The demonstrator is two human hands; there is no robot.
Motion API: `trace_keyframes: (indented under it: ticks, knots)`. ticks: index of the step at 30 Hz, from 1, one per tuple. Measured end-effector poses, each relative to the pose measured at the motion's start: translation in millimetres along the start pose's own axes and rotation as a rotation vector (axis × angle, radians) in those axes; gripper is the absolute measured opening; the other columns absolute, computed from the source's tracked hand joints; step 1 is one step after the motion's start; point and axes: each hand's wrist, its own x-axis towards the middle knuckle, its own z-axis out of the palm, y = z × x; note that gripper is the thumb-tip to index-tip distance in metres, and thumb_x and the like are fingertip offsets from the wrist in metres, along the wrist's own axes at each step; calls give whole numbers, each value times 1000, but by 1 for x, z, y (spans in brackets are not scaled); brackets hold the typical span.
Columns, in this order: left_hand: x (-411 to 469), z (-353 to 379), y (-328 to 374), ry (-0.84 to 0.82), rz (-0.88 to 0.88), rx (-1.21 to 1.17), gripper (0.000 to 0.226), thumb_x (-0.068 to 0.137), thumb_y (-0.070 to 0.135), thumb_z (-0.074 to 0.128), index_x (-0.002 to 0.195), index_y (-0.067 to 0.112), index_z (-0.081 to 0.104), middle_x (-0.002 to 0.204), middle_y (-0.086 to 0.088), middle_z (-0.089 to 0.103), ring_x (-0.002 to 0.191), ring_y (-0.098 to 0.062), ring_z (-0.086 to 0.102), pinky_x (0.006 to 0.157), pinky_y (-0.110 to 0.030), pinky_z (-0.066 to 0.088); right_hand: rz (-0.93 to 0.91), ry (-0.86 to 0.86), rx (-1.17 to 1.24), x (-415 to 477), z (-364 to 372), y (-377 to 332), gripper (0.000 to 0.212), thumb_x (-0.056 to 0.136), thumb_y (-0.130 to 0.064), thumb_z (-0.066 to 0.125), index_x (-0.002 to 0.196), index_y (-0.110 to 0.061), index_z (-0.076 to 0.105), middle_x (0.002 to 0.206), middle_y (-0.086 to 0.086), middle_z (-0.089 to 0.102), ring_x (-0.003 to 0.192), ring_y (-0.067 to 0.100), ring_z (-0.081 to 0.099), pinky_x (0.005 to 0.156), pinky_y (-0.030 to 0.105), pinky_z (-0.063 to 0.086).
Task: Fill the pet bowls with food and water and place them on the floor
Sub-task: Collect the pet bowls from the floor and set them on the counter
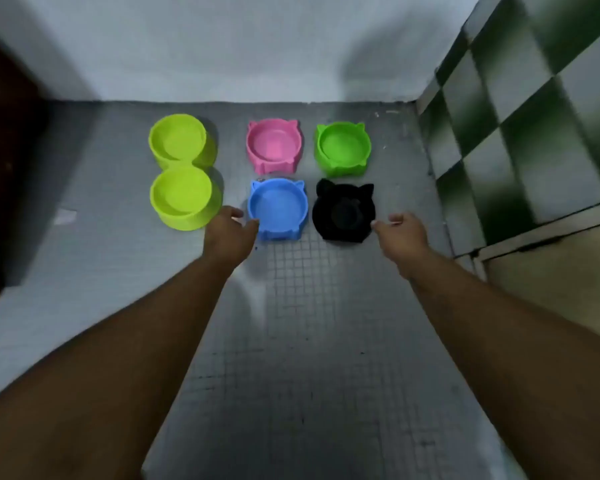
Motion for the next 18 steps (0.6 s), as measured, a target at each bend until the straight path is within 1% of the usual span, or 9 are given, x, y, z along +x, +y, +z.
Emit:
trace_keyframes:
  ticks: [2, 4, 6, 9, 10, 12, 14, 16, 18]
  knots:
    - [20, 19, -10, 52, 3, 0, 44, 90, 33, 75, 121, 4, 62, 86, -8, 66, 85, -25, 65, 73, -26, 41, -5, 49, -3, 26, 19, 8, 55, 86, -36, 75, 129, -8, 54, 130, 16, 59, 112, 34, 61, 96, 43, 54]
    - [39, 37, -16, 78, 18, -2, 54, 88, 40, 76, 124, 2, 62, 102, -15, 71, 99, -31, 68, 78, -30, 46, 1, 59, -23, 47, 33, 13, 62, 87, -38, 74, 135, -7, 52, 137, 15, 56, 121, 34, 57, 100, 38, 49]
    - [50, 49, -19, 92, 39, -10, 55, 86, 41, 78, 121, 2, 63, 110, -18, 72, 103, -34, 68, 79, -32, 46, -16, 93, -58, 59, 44, 15, 65, 85, -39, 76, 136, -7, 52, 139, 15, 55, 123, 34, 57, 99, 37, 48]
    - [59, 54, -19, 88, 2, 14, 39, 83, 30, 77, 109, 4, 65, 104, -16, 71, 99, -35, 68, 75, -35, 47, -11, 134, -115, 65, 50, 16, 53, 84, -27, 77, 127, -3, 58, 132, 17, 60, 116, 35, 61, 92, 36, 51]
    - [59, 51, -16, 93, -34, 32, 33, 82, 26, 75, 104, 5, 65, 101, -16, 70, 97, -36, 68, 74, -35, 47, 6, 141, -126, 66, 50, 15, 51, 84, -21, 76, 126, -1, 57, 132, 18, 59, 117, 35, 61, 93, 36, 51]
    - [61, 48, -14, 107, -57, 36, 29, 80, 23, 72, 100, 3, 65, 100, -20, 69, 94, -38, 68, 75, -38, 51, 27, 142, -115, 67, 50, 12, 52, 84, -12, 72, 130, 2, 52, 137, 20, 54, 122, 35, 57, 101, 38, 47]
    - [62, 44, -10, 117, -55, -1, 26, 80, 23, 71, 95, 3, 65, 96, -20, 69, 91, -39, 67, 75, -40, 53, 21, 138, -98, 68, 47, 5, 51, 86, -7, 68, 132, 3, 48, 138, 21, 52, 123, 34, 55, 104, 38, 45]
    - [58, 41, -6, 106, -62, -84, 18, 78, 21, 72, 84, 8, 61, 82, -14, 64, 85, -38, 66, 69, -40, 54, 10, 126, -74, 65, 41, 2, 47, 88, -8, 65, 130, 2, 47, 133, 21, 54, 118, 34, 57, 99, 37, 47]
    - [47, 28, 3, 69, -88, -210, 18, 71, 23, 71, 76, 14, 56, 74, -9, 60, 79, -38, 68, 65, -46, 61, -11, 101, -8, 53, 31, -5, 41, 86, -10, 64, 123, -4, 48, 125, 20, 57, 105, 32, 61, 90, 37, 51]
